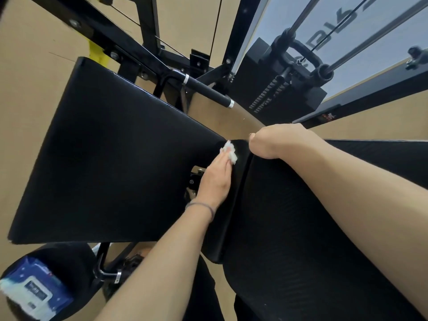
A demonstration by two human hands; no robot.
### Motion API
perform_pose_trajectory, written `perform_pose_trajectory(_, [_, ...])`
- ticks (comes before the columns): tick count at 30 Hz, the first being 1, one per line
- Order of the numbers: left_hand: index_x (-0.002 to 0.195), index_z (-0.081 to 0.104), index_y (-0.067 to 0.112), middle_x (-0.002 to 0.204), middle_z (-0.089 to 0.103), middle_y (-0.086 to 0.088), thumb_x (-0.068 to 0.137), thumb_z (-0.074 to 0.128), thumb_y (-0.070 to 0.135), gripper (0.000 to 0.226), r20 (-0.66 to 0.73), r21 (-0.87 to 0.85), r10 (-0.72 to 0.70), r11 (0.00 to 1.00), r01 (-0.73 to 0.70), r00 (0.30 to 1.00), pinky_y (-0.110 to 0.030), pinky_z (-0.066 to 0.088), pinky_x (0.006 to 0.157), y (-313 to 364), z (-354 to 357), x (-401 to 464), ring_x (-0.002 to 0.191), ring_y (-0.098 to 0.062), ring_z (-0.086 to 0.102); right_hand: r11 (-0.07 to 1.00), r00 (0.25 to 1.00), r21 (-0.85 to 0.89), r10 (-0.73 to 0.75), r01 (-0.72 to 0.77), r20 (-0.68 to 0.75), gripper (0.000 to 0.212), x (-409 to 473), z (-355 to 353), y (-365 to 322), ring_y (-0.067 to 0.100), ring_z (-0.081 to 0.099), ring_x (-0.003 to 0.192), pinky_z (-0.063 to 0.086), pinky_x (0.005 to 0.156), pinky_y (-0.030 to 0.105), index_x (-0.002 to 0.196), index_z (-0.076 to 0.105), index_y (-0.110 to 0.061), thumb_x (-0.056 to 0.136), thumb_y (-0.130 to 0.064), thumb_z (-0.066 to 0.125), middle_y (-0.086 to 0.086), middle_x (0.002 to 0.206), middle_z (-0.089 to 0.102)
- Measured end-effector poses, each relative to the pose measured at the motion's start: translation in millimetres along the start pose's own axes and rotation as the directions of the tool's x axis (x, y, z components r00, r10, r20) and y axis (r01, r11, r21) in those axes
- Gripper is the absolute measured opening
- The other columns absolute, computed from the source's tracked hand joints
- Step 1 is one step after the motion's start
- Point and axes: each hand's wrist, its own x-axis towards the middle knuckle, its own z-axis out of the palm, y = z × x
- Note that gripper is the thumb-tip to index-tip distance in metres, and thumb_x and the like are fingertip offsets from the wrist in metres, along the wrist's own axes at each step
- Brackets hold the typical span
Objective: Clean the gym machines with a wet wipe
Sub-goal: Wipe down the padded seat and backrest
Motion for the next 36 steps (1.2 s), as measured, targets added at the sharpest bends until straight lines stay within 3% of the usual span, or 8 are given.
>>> perform_pose_trajectory(7, [0.154,0.038,0.026,0.159,0.035,0.013,0.109,0.034,0.022,0.045,-0.022,0.073,-0.192,0.978,0.193,0.981,0.006,0.009,0.105,-20.0,-3.0,-46.4,0.147,0.001,0.025,1.0,0.999,-0.009,-0.019,0.019,-0.044,0.05,3.7,5.2,1.4,0.037,0.044,0.137,0.031,0.112,0.05,0.146,0.046,-0.013,0.106,-0.035,0.028,0.012,0.149,0.049])
perform_pose_trajectory(11, [0.149,0.046,0.021,0.159,0.038,0.005,0.11,0.032,0.025,0.042,0.024,0.058,-0.088,0.995,0.086,0.996,-0.014,0.015,0.115,8.2,-6.6,34.1,0.148,-0.006,0.028,0.999,0.998,-0.026,0.031,-0.032,-0.051,0.048,12.0,8.1,-2.7,0.035,0.047,0.132,0.033,0.11,0.047,0.143,0.047,-0.013,0.105,-0.037,0.031,0.011,0.144,0.051])
perform_pose_trajectory(15, [0.153,0.039,0.029,0.157,0.04,0.008,0.109,0.032,0.035,0.045,0.034,-0.006,-0.212,0.977,0.212,0.977,-0.018,0.019,0.115,-18.2,-7.2,44.0,0.146,-0.008,0.032,0.998,0.997,-0.043,0.037,-0.04,-0.074,0.045,12.1,8.5,-3.0,0.036,0.048,0.131,0.035,0.109,0.048,0.143,0.047,-0.013,0.105,-0.034,0.035,0.012,0.142,0.052])
perform_pose_trajectory(20, [0.137,0.055,0.013,0.134,0.06,-0.013,0.11,0.026,0.034,0.045,-0.02,0.147,-0.546,0.827,0.543,0.837,-0.029,0.037,0.102,-76.0,-3.9,-32.8,0.127,-0.031,0.053,0.996,0.989,-0.093,-0.002,-0.012,-0.149,0.045,3.3,11.2,-4.5,0.037,0.053,0.12,0.038,0.097,0.046,0.138,0.053,-0.011,0.105,-0.03,0.029,0.014,0.13,0.057])
perform_pose_trajectory(24, [0.11,0.062,0.006,0.11,0.065,-0.012,0.11,0.027,0.033,0.045,-0.048,0.122,-0.663,0.739,0.663,0.747,-0.026,0.035,0.084,-89.1,-1.9,-102.1,0.097,-0.021,0.056,0.986,0.972,-0.164,-0.065,0.028,-0.224,0.043,-8.1,13.6,-2.0,0.032,0.053,0.102,0.034,0.084,0.041,0.129,0.058,-0.013,0.104,-0.03,0.028,0.008,0.104,0.051])
perform_pose_trajectory(29, [0.092,0.06,0.013,0.094,0.064,-0.003,0.109,0.028,0.028,0.039,-0.095,0.146,-0.664,0.728,0.67,0.742,-0.023,0.041,0.066,-55.2,6.2,-147.2,0.085,-0.014,0.06,0.974,0.964,-0.209,-0.133,0.085,-0.229,0.046,-13.7,15.8,-1.3,0.033,0.056,0.115,0.034,0.086,0.041,0.128,0.06,-0.016,0.102,-0.029,0.025,0.008,0.119,0.061])
perform_pose_trajectory(32, [0.137,0.056,0.02,0.136,0.057,0.012,0.109,0.033,0.028,0.037,-0.105,-0.002,-0.535,0.843,0.538,0.838,-0.012,0.041,0.096,-22.7,11.6,-163.2,0.125,-0.002,0.052,0.969,0.958,-0.226,-0.154,0.099,-0.241,0.045,-13.4,18.3,0.9,0.034,0.056,0.113,0.033,0.085,0.041,0.124,0.062,-0.016,0.101,-0.026,0.026,0.009,0.121,0.062])
perform_pose_trajectory(36, [0.144,0.052,0.019,0.136,0.051,0.021,0.109,0.036,0.028,0.039,-0.065,-0.009,-0.302,0.953,0.302,0.951,-0.001,0.031,0.098,4.2,3.2,-105.6,0.126,0.005,0.047,0.974,0.953,-0.204,-0.151,0.098,-0.262,0.044,-10.8,20.6,-0.1,0.034,0.055,0.116,0.032,0.085,0.041,0.126,0.061,-0.015,0.1,-0.024,0.027,0.009,0.126,0.062])
